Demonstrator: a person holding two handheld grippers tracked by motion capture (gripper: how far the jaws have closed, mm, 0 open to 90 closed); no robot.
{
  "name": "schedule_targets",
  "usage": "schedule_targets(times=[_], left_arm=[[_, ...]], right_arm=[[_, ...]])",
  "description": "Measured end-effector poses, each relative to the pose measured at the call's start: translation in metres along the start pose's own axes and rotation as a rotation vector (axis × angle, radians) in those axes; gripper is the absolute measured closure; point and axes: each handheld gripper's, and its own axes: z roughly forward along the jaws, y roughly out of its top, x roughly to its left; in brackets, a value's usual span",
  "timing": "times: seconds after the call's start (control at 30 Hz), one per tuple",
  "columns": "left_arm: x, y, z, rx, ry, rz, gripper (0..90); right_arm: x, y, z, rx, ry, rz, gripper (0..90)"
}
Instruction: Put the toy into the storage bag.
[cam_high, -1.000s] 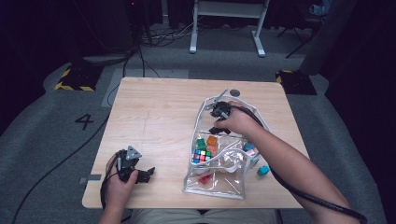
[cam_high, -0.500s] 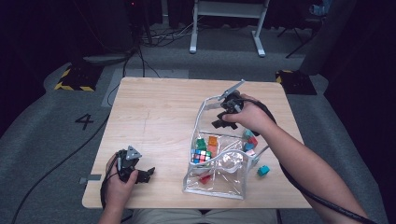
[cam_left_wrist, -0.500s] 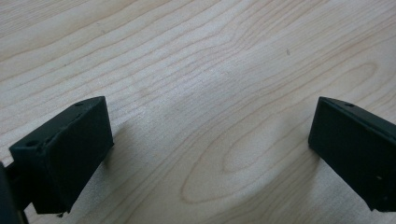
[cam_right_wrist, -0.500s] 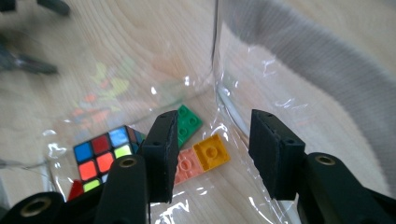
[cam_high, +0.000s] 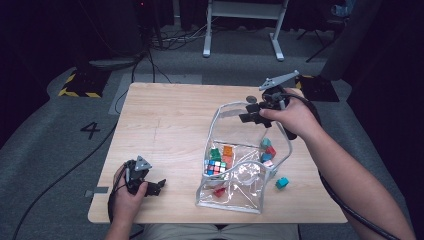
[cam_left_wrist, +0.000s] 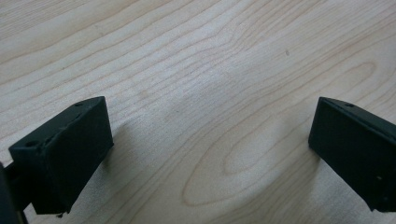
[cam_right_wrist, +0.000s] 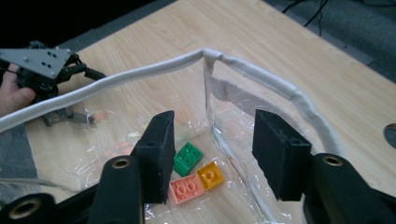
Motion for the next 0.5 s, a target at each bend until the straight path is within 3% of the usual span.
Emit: schedule_targets(times=[0.27,0.5], left_arm=[[0.003,0.0,0.0,-0.002,-0.001,0.015,0.0],[0.003,0.0,0.0,-0.001,-0.001,0.017,0.0]], right_arm=[[-0.001,-0.015,-0.028,-0.047,-0.004,-0.001,47.1],[-0.011,-0.033,-0.063,-0.091,-0.073,0.02,42.7]])
